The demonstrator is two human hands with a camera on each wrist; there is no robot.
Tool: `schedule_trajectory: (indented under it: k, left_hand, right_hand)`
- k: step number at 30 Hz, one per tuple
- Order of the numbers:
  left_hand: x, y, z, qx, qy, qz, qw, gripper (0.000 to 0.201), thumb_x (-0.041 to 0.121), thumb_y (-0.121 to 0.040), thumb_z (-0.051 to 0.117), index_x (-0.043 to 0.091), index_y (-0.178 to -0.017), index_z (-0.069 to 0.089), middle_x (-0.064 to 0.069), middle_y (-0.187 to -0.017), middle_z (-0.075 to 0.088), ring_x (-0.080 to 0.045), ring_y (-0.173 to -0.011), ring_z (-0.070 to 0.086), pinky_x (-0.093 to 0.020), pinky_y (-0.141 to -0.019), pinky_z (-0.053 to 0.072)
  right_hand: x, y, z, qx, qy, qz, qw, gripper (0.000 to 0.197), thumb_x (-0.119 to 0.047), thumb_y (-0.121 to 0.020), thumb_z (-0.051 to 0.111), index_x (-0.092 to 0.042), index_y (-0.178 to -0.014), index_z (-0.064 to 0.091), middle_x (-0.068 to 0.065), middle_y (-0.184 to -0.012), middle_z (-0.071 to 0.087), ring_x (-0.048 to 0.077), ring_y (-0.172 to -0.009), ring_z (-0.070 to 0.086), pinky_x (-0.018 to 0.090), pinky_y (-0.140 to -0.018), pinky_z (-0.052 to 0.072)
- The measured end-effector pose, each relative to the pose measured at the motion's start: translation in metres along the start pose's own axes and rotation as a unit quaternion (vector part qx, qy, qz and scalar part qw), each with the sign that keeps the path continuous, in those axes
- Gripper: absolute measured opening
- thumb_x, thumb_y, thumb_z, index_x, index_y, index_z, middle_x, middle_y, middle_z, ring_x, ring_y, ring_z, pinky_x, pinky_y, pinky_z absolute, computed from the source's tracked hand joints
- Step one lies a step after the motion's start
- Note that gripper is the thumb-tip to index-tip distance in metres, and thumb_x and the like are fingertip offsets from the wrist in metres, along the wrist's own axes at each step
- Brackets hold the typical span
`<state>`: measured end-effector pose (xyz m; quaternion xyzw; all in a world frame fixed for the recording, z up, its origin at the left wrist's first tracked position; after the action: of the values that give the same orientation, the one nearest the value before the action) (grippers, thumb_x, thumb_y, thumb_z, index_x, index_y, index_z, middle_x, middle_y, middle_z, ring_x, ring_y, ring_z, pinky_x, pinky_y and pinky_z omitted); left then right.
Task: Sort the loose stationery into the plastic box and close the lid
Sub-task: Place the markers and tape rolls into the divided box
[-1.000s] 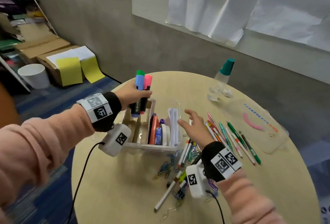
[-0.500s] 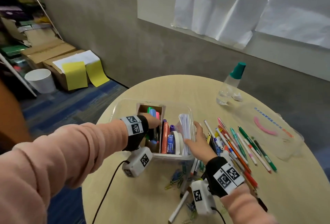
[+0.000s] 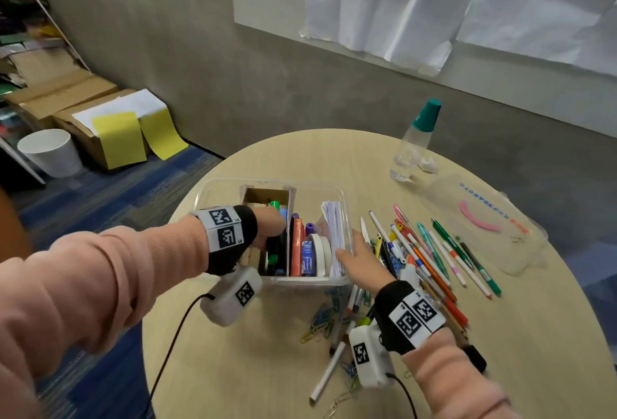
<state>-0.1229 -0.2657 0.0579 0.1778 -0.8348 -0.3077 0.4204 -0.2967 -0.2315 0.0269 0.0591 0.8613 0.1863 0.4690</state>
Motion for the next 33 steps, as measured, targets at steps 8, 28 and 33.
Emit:
schedule_trajectory:
  k: [8, 28, 33]
  left_hand:
    - [-0.001, -0.006, -0.004, 0.047, -0.277, 0.092, 0.955, 0.037, 0.008, -0.089, 0.058, 0.000, -0.124, 0.052, -0.014, -0.121, 0.060, -0.024, -0.107, 0.061, -0.033, -0.093, 0.051]
    - [0.035, 0.094, 0.099, -0.123, -0.138, 0.404, 0.896, 0.015, 0.016, -0.092, 0.052, 0.013, -0.099, 0.065, 0.003, -0.088, 0.065, 0.002, -0.069, 0.059, -0.010, -0.064, 0.048]
    - [0.004, 0.058, 0.164, -0.087, -0.331, 0.323, 0.882, 0.028, 0.004, -0.092, 0.043, 0.003, -0.115, 0.059, -0.015, -0.117, 0.061, -0.029, -0.106, 0.059, -0.035, -0.092, 0.049]
  right_hand:
    - [0.001, -0.001, 0.001, -0.001, -0.001, -0.004, 1.000, 0.051, -0.018, -0.098, 0.037, -0.018, -0.145, 0.018, 0.012, -0.138, 0.041, 0.025, -0.124, 0.044, 0.026, -0.094, 0.033]
    - [0.104, 0.029, -0.074, 0.178, -0.028, 0.084, 0.980, 0.013, -0.016, -0.093, 0.052, -0.013, -0.085, 0.063, 0.004, -0.079, 0.060, 0.010, -0.061, 0.050, 0.020, -0.055, 0.038]
    - [0.110, 0.029, -0.048, 0.113, 0.200, 0.022, 0.973, 0.019, -0.016, -0.090, 0.055, -0.022, -0.104, 0.065, 0.002, -0.104, 0.050, 0.017, -0.099, 0.050, 0.028, -0.084, 0.045]
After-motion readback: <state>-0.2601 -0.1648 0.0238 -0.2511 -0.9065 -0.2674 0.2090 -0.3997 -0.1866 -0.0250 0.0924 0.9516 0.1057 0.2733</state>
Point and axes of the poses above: each hand's wrist, its own y-axis away from the middle knuckle, its own z-axis out of the palm, x = y × z, the point moved 6 cm from there along -y, towards the middle knuckle
